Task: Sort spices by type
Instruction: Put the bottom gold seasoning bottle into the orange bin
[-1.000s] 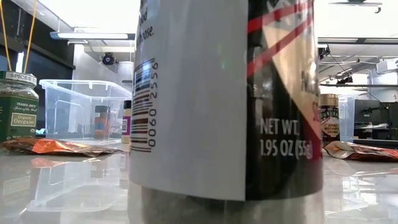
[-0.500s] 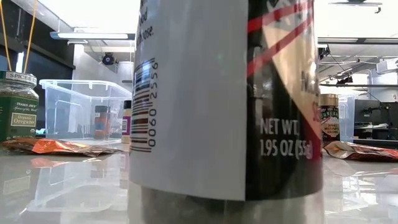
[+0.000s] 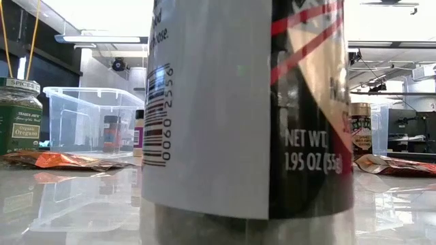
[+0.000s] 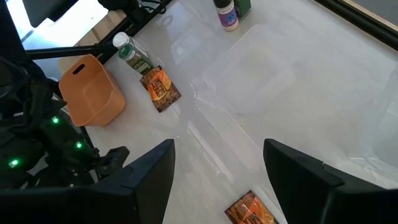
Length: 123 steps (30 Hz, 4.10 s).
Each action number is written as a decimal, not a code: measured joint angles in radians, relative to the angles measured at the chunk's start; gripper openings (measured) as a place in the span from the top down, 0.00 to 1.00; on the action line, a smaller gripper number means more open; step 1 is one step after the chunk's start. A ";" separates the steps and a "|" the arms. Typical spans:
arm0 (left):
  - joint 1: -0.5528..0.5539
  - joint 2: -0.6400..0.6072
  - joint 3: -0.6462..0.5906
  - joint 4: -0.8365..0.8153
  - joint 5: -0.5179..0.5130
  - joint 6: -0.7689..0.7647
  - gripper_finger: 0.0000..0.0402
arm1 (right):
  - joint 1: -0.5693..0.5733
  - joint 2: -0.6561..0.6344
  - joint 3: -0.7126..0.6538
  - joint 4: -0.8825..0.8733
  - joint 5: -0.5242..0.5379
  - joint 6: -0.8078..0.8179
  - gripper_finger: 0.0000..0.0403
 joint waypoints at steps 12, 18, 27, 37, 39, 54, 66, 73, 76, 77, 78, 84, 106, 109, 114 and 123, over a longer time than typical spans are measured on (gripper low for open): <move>0.031 0.000 0.000 0.014 -0.011 0.011 0.17 | 0.000 0.000 0.000 0.000 0.000 0.005 0.40; 0.042 0.023 0.000 0.036 0.022 0.015 0.17 | 0.000 0.000 0.000 0.000 0.000 0.006 0.40; 0.047 0.066 -0.001 0.083 0.040 -0.008 0.17 | 0.000 0.000 0.000 0.006 0.000 0.007 0.40; 0.048 0.064 0.000 0.082 0.054 0.016 0.41 | 0.000 0.000 0.000 0.006 0.000 0.007 0.40; 0.050 0.064 0.000 0.078 0.059 0.016 0.41 | 0.000 0.000 0.000 0.006 0.000 0.007 0.40; 0.093 -0.420 -0.002 -0.063 0.176 -0.027 0.41 | 0.000 0.000 0.000 0.008 0.011 -0.009 0.40; -0.109 -0.630 -0.196 0.499 0.387 -0.057 0.41 | 0.000 0.000 0.000 0.008 0.020 -0.023 0.40; -0.251 -0.642 -0.275 0.829 0.389 -0.018 0.41 | 0.000 0.000 0.000 0.008 0.022 -0.022 0.40; -0.289 -0.640 -0.276 0.819 0.331 0.018 0.41 | 0.000 0.000 0.000 0.010 0.022 -0.021 0.40; -0.296 -0.640 -0.276 0.819 0.314 0.027 0.41 | 0.000 0.000 0.000 0.011 0.022 -0.020 0.40; -0.301 -0.641 -0.276 0.818 0.301 0.028 0.41 | 0.000 0.000 0.000 0.012 0.022 -0.017 0.40; -0.290 -0.705 -0.276 0.496 0.144 -0.179 0.41 | 0.000 0.000 0.000 0.016 0.022 0.000 0.40; -0.526 -0.473 -0.275 -0.702 -0.252 -0.902 0.41 | 0.000 0.000 0.000 0.016 0.093 0.022 0.40; -0.571 -0.399 -0.275 -0.731 -0.336 -0.939 0.41 | 0.000 0.000 0.000 0.016 0.093 0.022 0.40; -0.593 -0.378 -0.296 -0.745 -0.488 -1.064 0.41 | 0.000 0.000 0.000 0.016 0.093 0.031 0.40; -0.596 -0.465 -0.495 -0.462 -0.406 -1.043 0.41 | 0.000 0.000 0.000 0.016 0.094 0.056 0.40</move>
